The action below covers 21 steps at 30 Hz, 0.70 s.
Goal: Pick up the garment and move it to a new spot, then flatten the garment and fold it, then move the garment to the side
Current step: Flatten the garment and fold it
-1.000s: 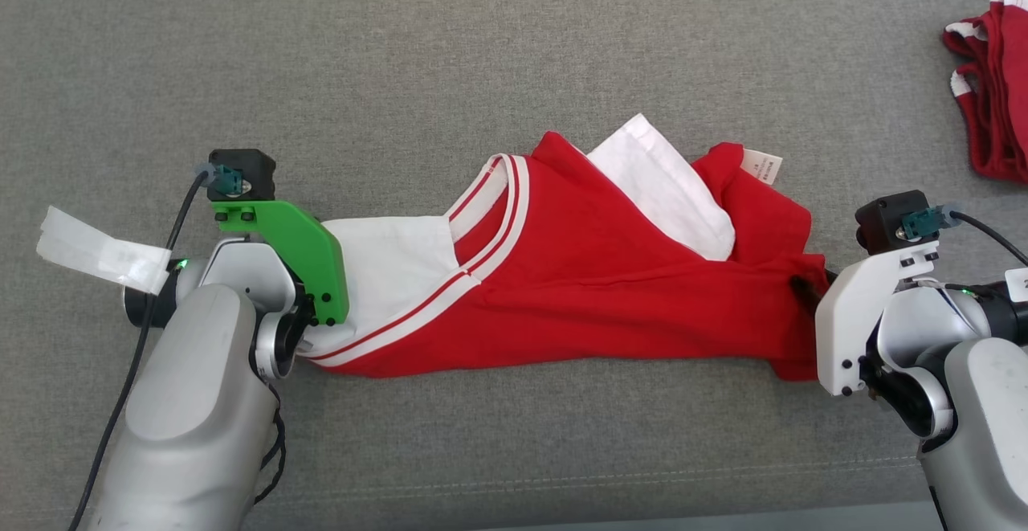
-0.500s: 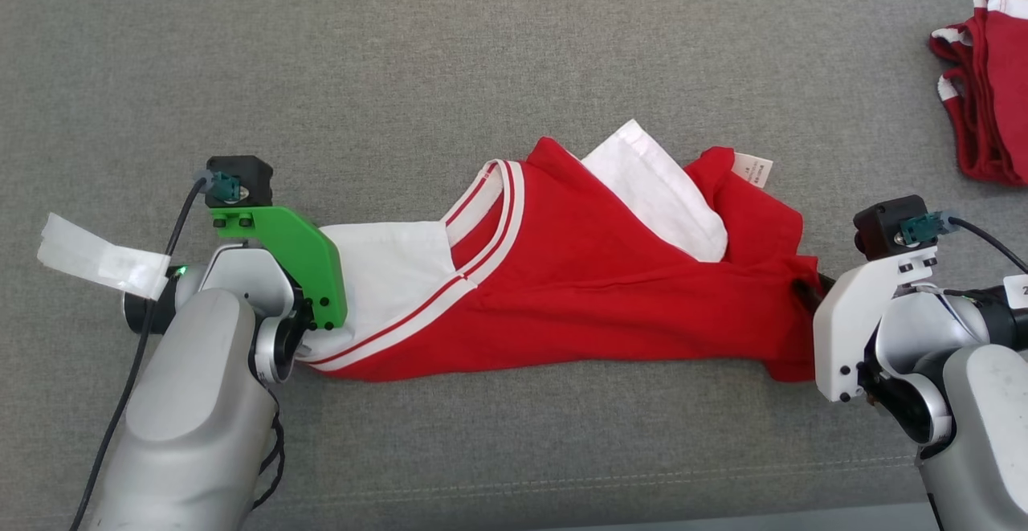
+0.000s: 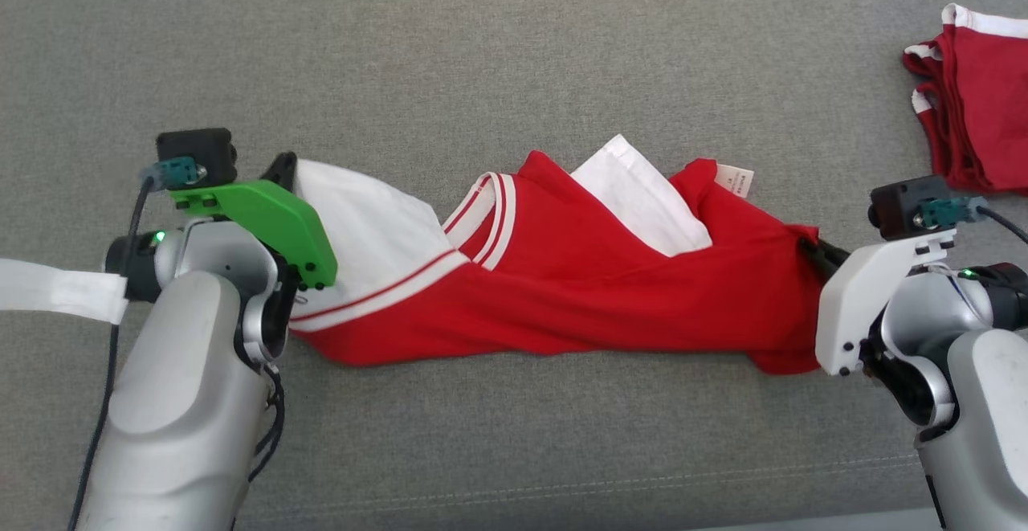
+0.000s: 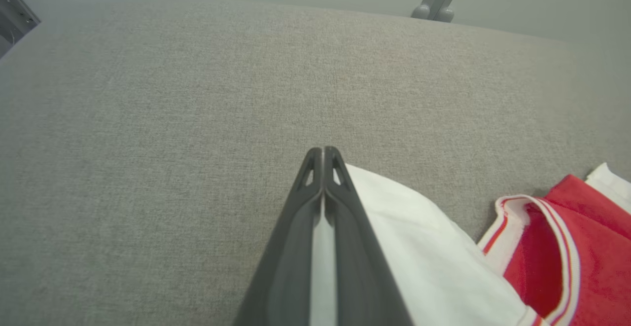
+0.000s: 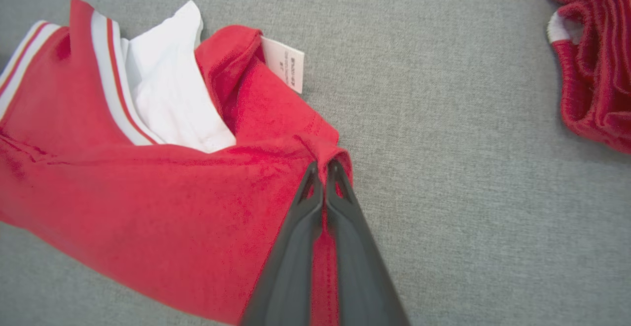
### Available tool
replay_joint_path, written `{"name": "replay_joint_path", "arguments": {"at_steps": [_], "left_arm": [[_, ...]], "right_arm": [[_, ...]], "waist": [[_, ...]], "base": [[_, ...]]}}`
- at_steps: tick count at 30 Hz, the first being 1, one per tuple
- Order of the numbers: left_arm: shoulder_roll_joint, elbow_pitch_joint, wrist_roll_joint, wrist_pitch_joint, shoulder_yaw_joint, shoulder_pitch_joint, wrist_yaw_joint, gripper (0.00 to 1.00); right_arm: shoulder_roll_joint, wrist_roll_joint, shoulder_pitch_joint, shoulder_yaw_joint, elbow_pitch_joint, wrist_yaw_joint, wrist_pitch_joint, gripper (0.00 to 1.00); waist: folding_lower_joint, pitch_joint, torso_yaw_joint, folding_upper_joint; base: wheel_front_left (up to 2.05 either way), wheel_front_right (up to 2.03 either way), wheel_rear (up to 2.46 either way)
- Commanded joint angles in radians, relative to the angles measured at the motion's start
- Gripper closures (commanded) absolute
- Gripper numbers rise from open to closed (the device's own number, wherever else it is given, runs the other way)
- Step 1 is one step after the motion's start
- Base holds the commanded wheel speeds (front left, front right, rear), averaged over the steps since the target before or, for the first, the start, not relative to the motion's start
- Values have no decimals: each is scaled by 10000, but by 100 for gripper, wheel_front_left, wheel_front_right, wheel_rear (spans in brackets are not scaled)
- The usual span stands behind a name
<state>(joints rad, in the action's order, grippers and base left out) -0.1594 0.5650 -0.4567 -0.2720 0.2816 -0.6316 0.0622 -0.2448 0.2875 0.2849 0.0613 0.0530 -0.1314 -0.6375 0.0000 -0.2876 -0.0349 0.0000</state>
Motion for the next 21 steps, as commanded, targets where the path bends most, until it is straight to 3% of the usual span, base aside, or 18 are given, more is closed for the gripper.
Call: {"name": "replay_joint_path", "arguments": {"at_steps": [1, 5, 12, 21], "left_arm": [[-68, -306, -74, 578, -248, -341, 142, 100], [-209, -991, -63, 1944, -679, -716, 197, 100], [-648, -1602, 485, 3541, -1120, -1676, 604, 100], [-1002, -1367, 335, 3946, -1261, -3859, -39, 100]], "right_arm": [[64, -83, 266, -169, -3, 15, 313, 100], [318, 175, 1190, -48, 166, 10, 791, 100], [-26, 232, 2824, 1029, 702, 9, 964, 100], [-567, 713, 6010, 2255, 2134, 12, 2144, 100]], "waist": [[0, 168, -121, 0], [0, 124, -335, 0], [0, -231, -649, 0], [0, -1264, -772, 0]], "base": [[0, 0, 0], [0, 0, 0], [0, 0, 0], [0, 0, 0]]}}
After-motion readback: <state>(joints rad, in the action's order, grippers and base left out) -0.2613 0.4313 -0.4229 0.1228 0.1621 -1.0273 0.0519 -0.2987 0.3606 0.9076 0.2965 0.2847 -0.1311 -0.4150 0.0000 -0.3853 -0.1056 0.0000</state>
